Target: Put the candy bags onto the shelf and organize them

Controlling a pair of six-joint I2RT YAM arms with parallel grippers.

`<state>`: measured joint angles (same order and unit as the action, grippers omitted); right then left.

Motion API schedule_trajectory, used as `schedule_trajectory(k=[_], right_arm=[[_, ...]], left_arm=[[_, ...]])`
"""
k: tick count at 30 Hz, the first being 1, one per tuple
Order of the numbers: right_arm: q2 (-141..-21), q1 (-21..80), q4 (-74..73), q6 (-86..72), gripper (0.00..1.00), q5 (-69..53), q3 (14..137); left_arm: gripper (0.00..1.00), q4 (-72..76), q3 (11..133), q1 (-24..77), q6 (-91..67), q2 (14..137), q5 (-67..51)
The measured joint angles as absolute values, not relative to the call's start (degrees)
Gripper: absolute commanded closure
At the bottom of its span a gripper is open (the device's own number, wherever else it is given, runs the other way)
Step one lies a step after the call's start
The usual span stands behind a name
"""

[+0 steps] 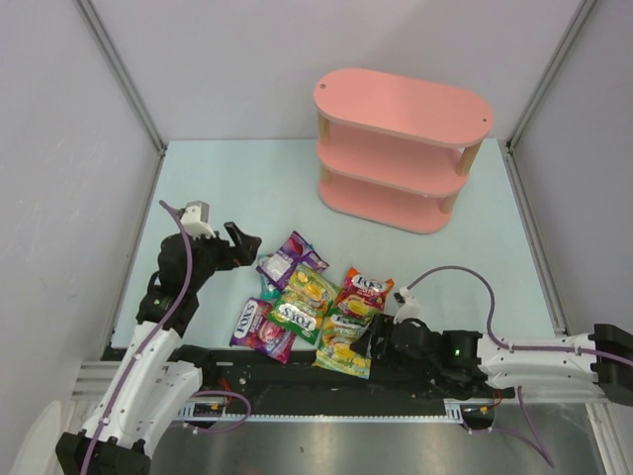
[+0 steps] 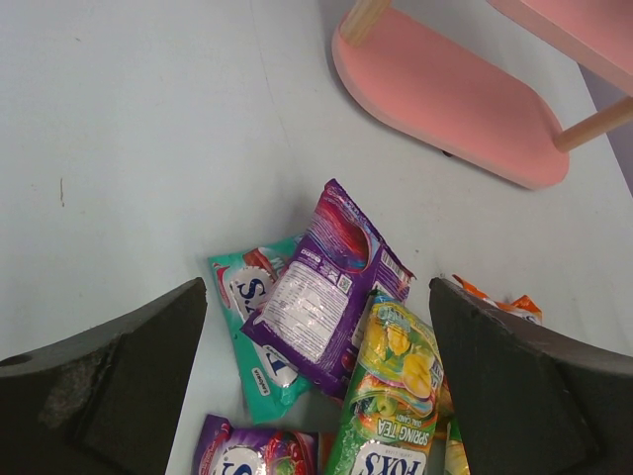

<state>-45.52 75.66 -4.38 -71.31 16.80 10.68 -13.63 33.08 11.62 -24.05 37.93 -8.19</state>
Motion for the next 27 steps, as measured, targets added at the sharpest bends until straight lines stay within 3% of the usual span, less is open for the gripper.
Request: schedule_trajectory(k=[5,6,8,11,12,20,27], right_arm=[[-47.9,77.9,-3.2,-72.6,0.37,16.9,10.1],[-48.4,78.0,-3.1,-72.6,0.48,17.0,10.1],[-49.6,78.0,-2.0,-72.9,0.61,17.2,10.0],[-49.9,78.2,-0.6,-72.5,0.94,18.0,10.0],[-49.9,78.2,-0.3,-71.9,0.99,18.3,10.1],[-48.6,78.1,-4.7,-62.2,1.0,19.8,15.6],[-43.7,74.7,-9.4,-41.4,1.0,12.6,24.7]], left_arm=[[0.0,-13.6,32.8,11.6,-24.1,37.6,-8.2],[0.0,-13.6,32.7,11.6,-24.1,37.5,-8.2],[0.0,-13.8,32.6,11.6,-24.1,37.5,-8.2],[0.0,-13.8,32.6,11.6,-24.1,37.4,-8.2],[0.0,-13.8,32.6,11.6,-24.1,37.4,-8.2],[0.0,-13.9,32.6,11.6,-24.1,36.9,-8.2],[0.0,-13.9,32.6,11.6,-24.1,36.6,-8.2]])
